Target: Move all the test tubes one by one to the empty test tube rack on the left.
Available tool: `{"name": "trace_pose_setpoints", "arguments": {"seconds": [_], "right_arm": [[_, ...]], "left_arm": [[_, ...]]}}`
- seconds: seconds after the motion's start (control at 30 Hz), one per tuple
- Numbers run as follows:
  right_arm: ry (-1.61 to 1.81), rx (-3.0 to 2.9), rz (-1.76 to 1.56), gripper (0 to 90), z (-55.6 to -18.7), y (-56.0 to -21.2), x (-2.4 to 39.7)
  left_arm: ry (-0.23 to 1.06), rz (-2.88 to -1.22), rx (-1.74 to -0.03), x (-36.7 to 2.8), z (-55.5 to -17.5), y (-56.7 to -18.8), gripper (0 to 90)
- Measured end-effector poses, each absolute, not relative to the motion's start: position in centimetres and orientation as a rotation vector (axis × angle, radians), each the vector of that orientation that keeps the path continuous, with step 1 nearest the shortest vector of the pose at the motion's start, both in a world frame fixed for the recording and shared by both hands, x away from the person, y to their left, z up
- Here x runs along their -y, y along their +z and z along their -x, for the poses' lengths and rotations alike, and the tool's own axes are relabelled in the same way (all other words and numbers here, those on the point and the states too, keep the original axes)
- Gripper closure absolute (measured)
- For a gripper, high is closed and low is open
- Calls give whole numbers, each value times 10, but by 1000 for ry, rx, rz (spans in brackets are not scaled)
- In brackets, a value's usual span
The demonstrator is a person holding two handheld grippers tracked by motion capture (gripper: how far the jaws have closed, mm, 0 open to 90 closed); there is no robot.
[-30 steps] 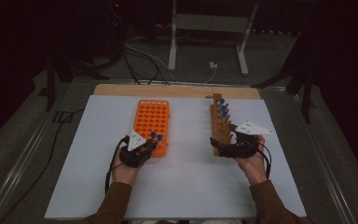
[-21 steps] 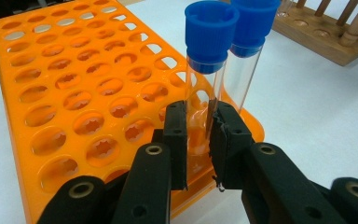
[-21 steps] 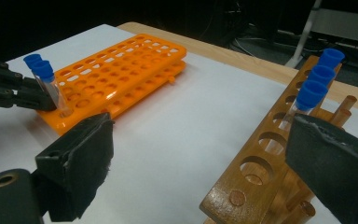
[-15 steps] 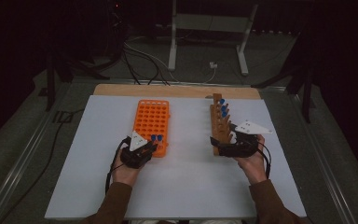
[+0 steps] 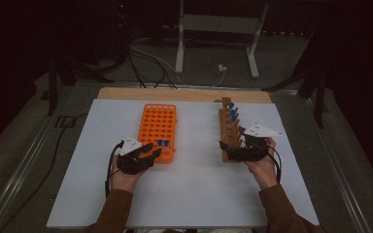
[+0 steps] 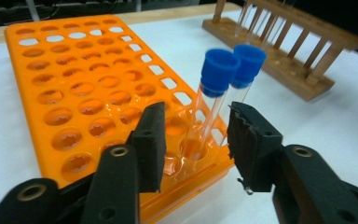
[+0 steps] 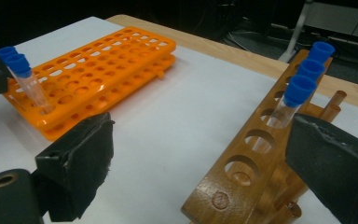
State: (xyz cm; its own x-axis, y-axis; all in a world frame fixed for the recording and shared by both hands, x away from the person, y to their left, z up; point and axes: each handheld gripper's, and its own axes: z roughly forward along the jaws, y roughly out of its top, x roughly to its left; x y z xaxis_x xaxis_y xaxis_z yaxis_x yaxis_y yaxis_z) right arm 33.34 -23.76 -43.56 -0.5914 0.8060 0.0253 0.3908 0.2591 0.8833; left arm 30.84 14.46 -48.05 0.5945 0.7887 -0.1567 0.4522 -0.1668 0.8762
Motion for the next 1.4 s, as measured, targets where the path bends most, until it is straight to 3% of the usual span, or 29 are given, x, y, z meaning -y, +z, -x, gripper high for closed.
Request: {"name": "trace_pose_setpoints", "arguments": {"seconds": [0.1, 0.23, 0.33, 0.5, 0.63, 0.83, 0.97, 1.23, 1.4], "right_arm": [[1276, -2101, -1093, 75, -337, -435, 239], [1271, -2096, -1114, 75, -343, -434, 241], [1269, -2097, -1129, 75, -348, -434, 242], [1251, -2074, -1158, 96, -358, -436, 243], [1235, -2077, -1177, 103, -366, -438, 242], [1186, -2080, -1246, 191, -380, -442, 243], [1165, -2071, -1278, 292, -389, -447, 246], [1141, -2056, -1281, 602, -401, -453, 249], [1121, -2044, -1285, 675, -407, -457, 247]], "left_arm": [[396, -1768, -1011, -149, -307, -478, 509], [419, -1731, -1018, -152, -303, -474, 350], [461, -1739, -1029, -153, -300, -472, 175], [486, -1729, -1052, -158, -297, -470, 18], [503, -1725, -1060, -162, -295, -469, 6], [511, -1720, -1078, -163, -297, -472, 6], [515, -1731, -1076, -161, -297, -474, 6], [520, -1737, -1083, -159, -298, -476, 6], [523, -1735, -1084, -159, -298, -476, 6]]}}
